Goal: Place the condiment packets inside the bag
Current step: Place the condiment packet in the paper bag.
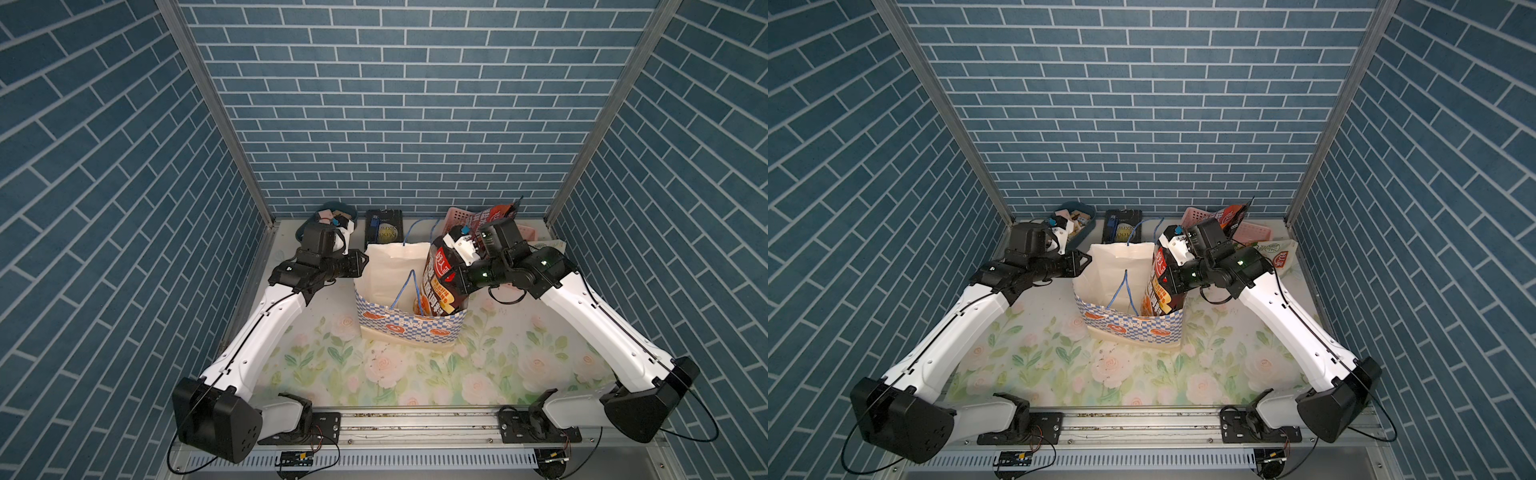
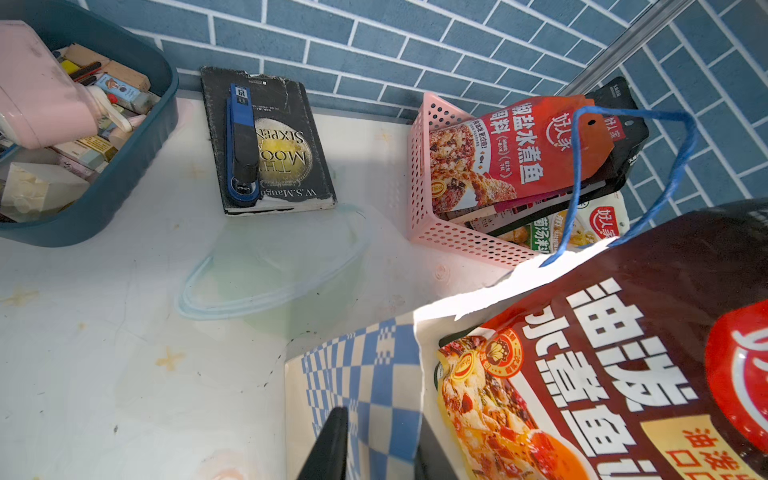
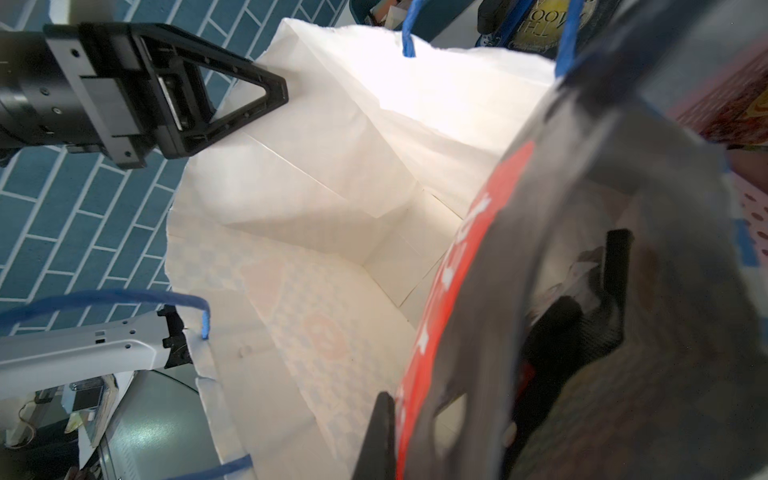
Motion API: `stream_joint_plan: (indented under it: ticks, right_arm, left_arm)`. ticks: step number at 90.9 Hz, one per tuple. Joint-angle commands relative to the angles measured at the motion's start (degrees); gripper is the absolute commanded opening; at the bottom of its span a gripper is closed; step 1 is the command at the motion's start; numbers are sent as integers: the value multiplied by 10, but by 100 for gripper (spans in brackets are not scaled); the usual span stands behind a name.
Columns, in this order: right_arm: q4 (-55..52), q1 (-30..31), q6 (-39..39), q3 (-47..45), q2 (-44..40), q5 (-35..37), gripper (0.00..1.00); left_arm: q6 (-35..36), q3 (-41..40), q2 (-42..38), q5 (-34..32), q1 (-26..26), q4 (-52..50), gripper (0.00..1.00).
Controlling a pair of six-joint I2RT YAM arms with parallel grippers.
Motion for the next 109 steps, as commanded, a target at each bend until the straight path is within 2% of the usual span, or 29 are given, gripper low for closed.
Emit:
stream_joint_plan:
  ticks: [1, 15, 29, 46, 55, 61, 69, 81, 89, 94, 98, 109]
  right_arm:
    - [-2, 9, 25, 43, 8, 37, 0]
    - [-54, 37, 80, 73, 42, 72, 0]
    - [-100, 62, 126, 82, 58, 122, 0]
    - [-118, 73, 156, 56, 56, 198, 0]
    - [-107, 76, 171, 54, 50, 212, 11]
    - [-102, 76, 176, 61, 44, 220, 27]
    - [-84, 76, 176, 68, 32, 212, 43]
    - [-52, 76, 178, 79, 8, 204, 50]
    - [-47, 73, 188, 98, -8, 234, 54]
    - [-56, 55, 198, 105, -20, 258, 58]
    - [-71, 15, 203, 104, -30, 260, 58]
    - [-87, -161, 165, 57, -75, 236, 62]
  left_arm:
    - [-5, 0, -18, 12, -2, 4, 28]
    - [-15, -15, -49, 17, -5, 8, 28]
    - [-38, -67, -85, 27, -13, 38, 27]
    - [-37, -95, -96, 24, -15, 35, 27]
    - [-34, -91, -97, 23, -15, 29, 27]
    - [-27, -83, -100, 16, -15, 22, 28]
    - [-20, -72, -101, 2, -15, 13, 34]
    - [-15, -59, -91, -5, -15, 13, 40]
    - [-10, -43, -74, -13, -15, 6, 41]
    - [-2, -27, -61, -21, -15, -2, 42]
    - [4, -13, -50, -27, -15, -8, 42]
    - [21, 17, -18, -30, -14, -19, 42]
